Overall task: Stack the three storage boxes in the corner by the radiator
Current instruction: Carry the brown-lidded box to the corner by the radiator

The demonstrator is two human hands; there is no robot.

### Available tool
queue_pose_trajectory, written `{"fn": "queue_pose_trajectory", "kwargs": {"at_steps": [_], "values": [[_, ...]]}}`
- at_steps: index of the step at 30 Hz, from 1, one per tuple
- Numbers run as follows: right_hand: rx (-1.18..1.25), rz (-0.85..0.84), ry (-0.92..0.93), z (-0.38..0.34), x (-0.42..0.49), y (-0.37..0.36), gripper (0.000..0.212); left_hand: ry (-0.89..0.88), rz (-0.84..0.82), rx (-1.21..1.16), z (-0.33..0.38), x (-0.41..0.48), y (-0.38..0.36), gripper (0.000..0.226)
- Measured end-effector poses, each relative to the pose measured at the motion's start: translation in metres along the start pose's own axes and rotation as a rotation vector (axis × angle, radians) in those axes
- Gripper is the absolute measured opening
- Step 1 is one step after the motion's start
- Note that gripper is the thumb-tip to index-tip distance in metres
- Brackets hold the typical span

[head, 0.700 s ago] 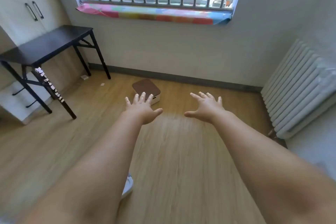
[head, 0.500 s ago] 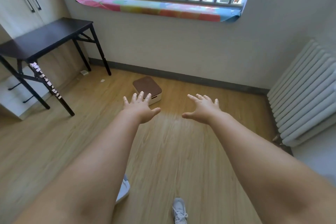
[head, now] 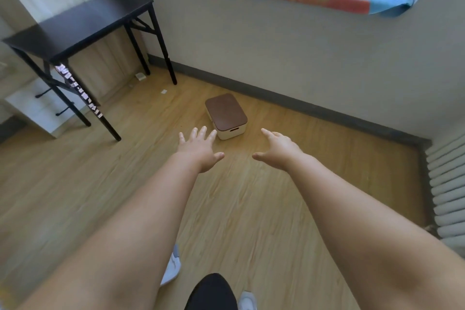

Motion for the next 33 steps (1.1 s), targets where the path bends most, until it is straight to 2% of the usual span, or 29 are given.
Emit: {"fn": "queue_pose_trajectory", "kwargs": {"at_steps": [6, 19, 27, 33], "values": [[0.028, -0.048, 0.014, -0.023, 0.091, 0.006, 0.088, 0.021, -0.036, -0.011, -0.027, 0.083, 0.019, 0.074], [0.125, -0.071, -0.111, -0.073, 0.305, 0.048, 0.083, -0.058, -0.083, 0.026, -0.088, 0.308, 0.105, 0.073], [0.174, -0.112, -0.148, -0.076, 0.399, 0.057, 0.082, -0.081, -0.11, 0.031, -0.098, 0.409, 0.13, 0.074], [0.236, -0.126, -0.163, -0.071, 0.501, 0.076, 0.08, -0.069, -0.133, 0.048, -0.095, 0.504, 0.155, 0.073]]}}
Point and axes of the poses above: each hand's wrist, its own x-axis towards the middle knuckle, its own y-axis out of the back of the hand, z = x × y, the point moved 9 cm from there along x, towards the middle knuckle, and after that the axes turned 7 degrees about -x, right-handed, at the moved point
